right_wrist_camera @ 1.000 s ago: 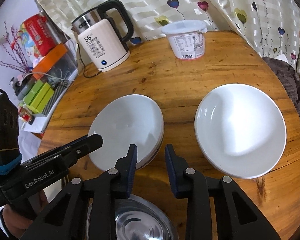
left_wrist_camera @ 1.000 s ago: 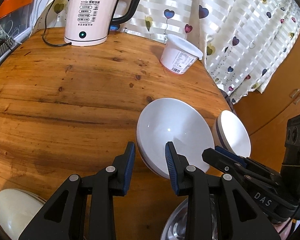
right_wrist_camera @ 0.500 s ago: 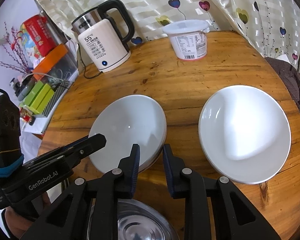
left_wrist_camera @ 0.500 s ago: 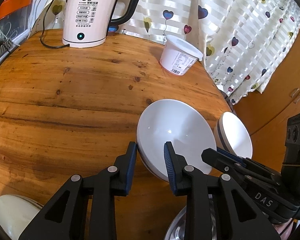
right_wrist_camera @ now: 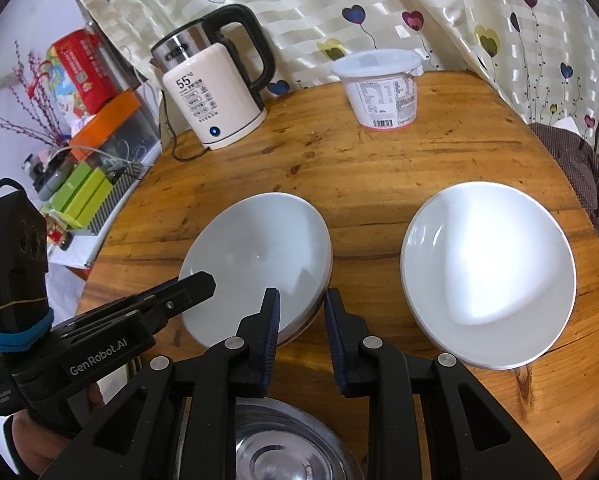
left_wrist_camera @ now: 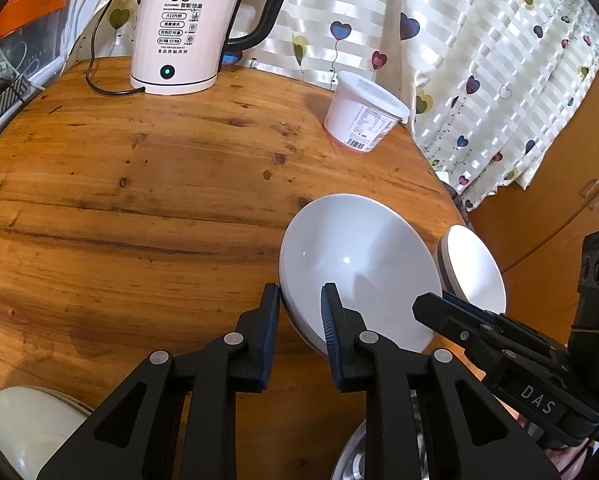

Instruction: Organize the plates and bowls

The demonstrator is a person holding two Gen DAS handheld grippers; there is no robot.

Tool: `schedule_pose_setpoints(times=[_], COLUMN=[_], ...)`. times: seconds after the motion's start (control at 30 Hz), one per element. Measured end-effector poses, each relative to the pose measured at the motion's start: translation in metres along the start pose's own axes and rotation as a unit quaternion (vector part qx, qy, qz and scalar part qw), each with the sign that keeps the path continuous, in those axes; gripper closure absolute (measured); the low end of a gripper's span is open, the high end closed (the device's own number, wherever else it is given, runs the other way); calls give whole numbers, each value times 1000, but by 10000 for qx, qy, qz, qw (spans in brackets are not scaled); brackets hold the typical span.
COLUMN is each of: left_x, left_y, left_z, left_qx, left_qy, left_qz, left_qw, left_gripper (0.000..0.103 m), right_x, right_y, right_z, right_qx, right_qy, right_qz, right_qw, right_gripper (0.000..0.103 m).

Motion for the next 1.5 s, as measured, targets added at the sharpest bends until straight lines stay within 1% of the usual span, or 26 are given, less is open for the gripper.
schedule_pose_setpoints(times=[0.43, 0.67, 1.27, 1.5], left_x=[5, 9, 28, 36], left_y=[-1, -8, -34, -48], left_z=[23, 38, 77, 84], left_qx=[126, 182, 286, 238], left_qy=[36, 34, -29, -63], left_qz=[-83, -136, -315, -359], left_qw=[9999, 9997, 9991, 9991], left_gripper=[81, 81, 81, 81], right_x=[-11, -17, -30, -28], right_y=[-2, -9, -34, -50], right_z=[16, 31, 78, 92], right_qx=[86, 120, 278, 259], right_qy=[35, 66, 54, 48], right_qz=[60, 69, 99, 57], right_qw=[9999, 9999, 9996, 9996], right_gripper=[81, 81, 81, 81])
Point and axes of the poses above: each gripper's, at about its wrist camera, not at the fingertips, and z roughly against the way its jaws point, x to its right, y to its top, the point moved 9 cm from there along -z, roughly the way its jaws point, and after that the axes turned 1 degree about y, right-handed, at the moved point
